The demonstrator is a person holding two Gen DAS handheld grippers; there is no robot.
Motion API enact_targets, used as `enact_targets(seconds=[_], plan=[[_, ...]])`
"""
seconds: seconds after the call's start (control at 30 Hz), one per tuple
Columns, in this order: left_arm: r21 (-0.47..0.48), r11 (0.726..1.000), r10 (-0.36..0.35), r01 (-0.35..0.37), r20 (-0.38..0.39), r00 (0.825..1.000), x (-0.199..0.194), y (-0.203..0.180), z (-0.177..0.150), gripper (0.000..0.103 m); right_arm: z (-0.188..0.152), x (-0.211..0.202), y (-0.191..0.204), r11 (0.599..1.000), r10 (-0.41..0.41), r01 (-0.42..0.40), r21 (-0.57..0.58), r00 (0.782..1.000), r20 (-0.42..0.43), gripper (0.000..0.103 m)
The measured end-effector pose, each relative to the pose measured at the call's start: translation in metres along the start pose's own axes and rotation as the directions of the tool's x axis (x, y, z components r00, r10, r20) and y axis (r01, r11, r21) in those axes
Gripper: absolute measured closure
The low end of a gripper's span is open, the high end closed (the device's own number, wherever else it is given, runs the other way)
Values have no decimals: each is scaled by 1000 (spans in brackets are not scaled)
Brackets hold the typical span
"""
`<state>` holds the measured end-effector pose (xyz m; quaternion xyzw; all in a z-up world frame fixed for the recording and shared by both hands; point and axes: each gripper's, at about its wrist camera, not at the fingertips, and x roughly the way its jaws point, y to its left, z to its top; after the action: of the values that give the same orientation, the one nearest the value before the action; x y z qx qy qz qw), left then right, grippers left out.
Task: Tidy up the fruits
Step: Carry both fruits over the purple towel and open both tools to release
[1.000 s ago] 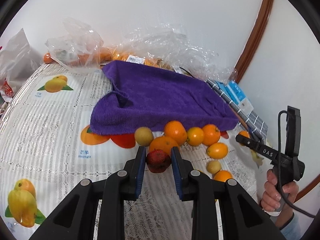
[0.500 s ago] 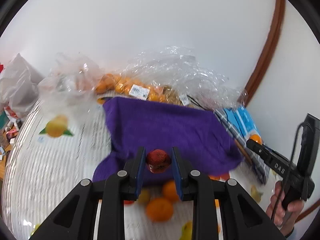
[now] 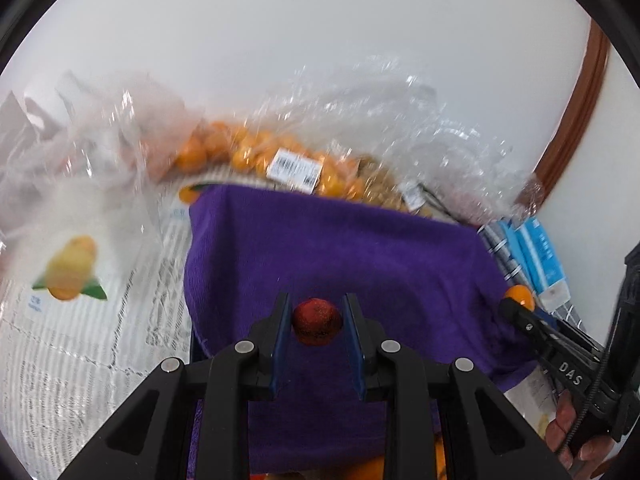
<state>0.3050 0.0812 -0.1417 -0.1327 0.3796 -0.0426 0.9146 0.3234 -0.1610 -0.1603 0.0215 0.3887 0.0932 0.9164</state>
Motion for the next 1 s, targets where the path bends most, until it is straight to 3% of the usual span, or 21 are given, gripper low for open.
enact_targets(seconds=[0.17,0.3,0.73,0.8,0.93,1.0], plan=[[27,999,38,-37,-17,999,12,2,-4,78,-5,14,-5,999,24,-23,22,999,-47,70],[46,998,51,-50,-30,998,17,2,-5,78,-10,24,-6,1000,-6,7,10,997,-77,70],[65,996,70,-67,-43,997,26,0,-7,78,-16,34,-13,999,-21,24,22,994,-104,70],[69,995,78,-75,-39,996,26,0,-7,78,-16,32,-13,999,-27,29,21,995,-93,68],[83,992,95,-92,-33,995,27,0,-8,78,-15,29,-17,999,-7,11,49,996,-84,51],[87,992,97,-94,-32,995,28,-1,-9,78,-14,27,-18,999,-10,14,53,997,-74,50]])
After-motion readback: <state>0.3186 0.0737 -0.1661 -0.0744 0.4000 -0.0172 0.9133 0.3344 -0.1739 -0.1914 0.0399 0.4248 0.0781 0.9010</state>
